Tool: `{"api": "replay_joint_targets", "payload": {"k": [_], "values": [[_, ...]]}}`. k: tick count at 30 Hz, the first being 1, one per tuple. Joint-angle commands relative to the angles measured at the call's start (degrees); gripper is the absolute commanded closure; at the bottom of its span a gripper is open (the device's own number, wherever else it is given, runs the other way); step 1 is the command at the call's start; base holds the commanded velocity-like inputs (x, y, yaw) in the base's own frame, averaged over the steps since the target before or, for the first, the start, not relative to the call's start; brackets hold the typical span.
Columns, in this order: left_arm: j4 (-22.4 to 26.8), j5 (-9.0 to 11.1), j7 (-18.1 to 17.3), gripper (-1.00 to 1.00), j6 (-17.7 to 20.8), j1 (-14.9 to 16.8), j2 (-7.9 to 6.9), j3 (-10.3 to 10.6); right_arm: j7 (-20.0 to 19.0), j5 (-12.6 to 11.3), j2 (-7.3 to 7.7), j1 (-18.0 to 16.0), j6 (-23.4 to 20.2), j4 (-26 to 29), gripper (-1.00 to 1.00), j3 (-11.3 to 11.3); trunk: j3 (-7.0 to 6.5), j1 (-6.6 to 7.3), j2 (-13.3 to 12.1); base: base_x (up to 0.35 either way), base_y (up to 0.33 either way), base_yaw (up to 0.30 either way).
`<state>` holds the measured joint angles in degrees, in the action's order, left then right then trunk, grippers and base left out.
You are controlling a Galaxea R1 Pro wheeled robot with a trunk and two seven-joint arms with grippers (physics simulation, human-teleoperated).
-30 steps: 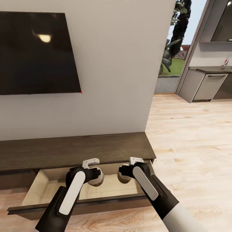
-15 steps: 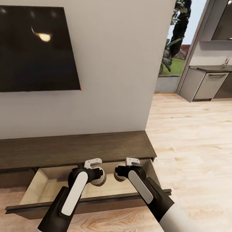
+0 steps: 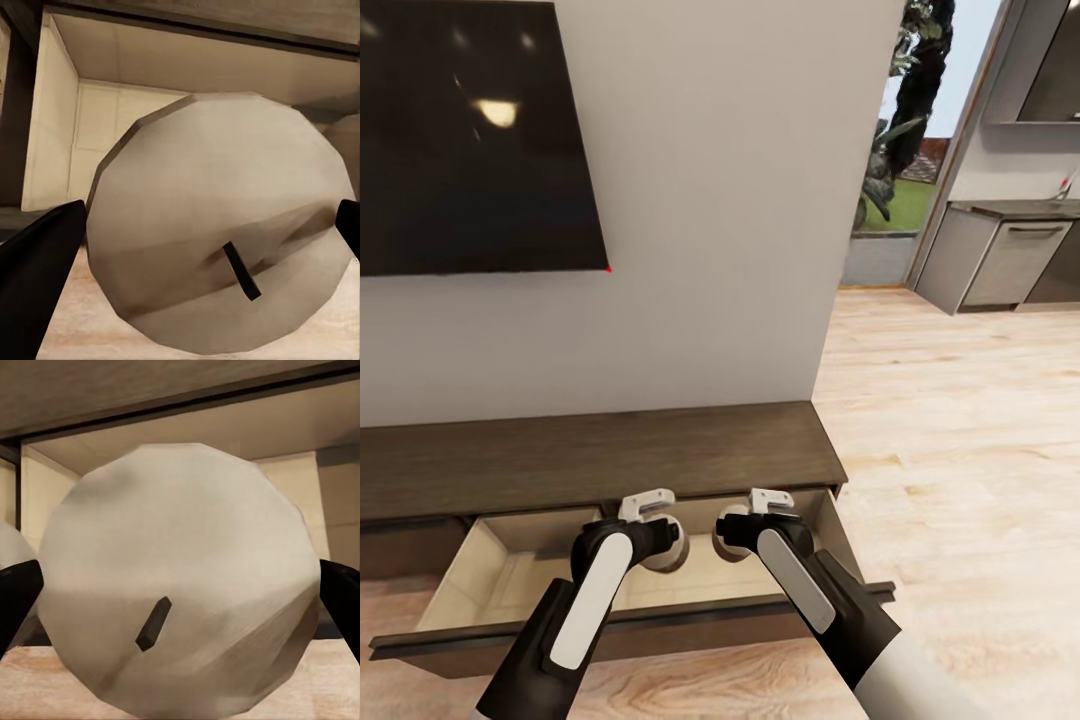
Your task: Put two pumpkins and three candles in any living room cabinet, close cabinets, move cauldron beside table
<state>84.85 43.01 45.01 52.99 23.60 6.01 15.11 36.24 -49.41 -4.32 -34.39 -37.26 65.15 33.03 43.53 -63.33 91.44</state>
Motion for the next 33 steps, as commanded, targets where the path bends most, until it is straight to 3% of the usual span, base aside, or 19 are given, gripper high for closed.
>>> {"api": "replay_joint_targets", "payload": {"k": [1,12,33], "values": [[-0.1,0.6,0.6,1.0,-0.6,0.0,-0.06,0.1,0.6,-0.5,0.01,-0.1,0.0,0.1,1.0,0.1,0.24,-0.22,0.4,0.0,0.0,0.0],[-2.0,0.4,0.5,1.0,-3.8,0.0,-0.14,0.1,0.6,-0.5,0.01,-0.1,0.1,0.1,1.0,0.0,2.21,-2.64,4.9,0.0,0.0,0.0],[-2.3,0.3,0.5,1.0,-4.1,0.0,-0.3,0.1,0.6,-0.5,0.05,-0.1,0.1,0.5,1.0,0.0,5.98,-7.25,13.3,0.0,0.0,0.0]]}}
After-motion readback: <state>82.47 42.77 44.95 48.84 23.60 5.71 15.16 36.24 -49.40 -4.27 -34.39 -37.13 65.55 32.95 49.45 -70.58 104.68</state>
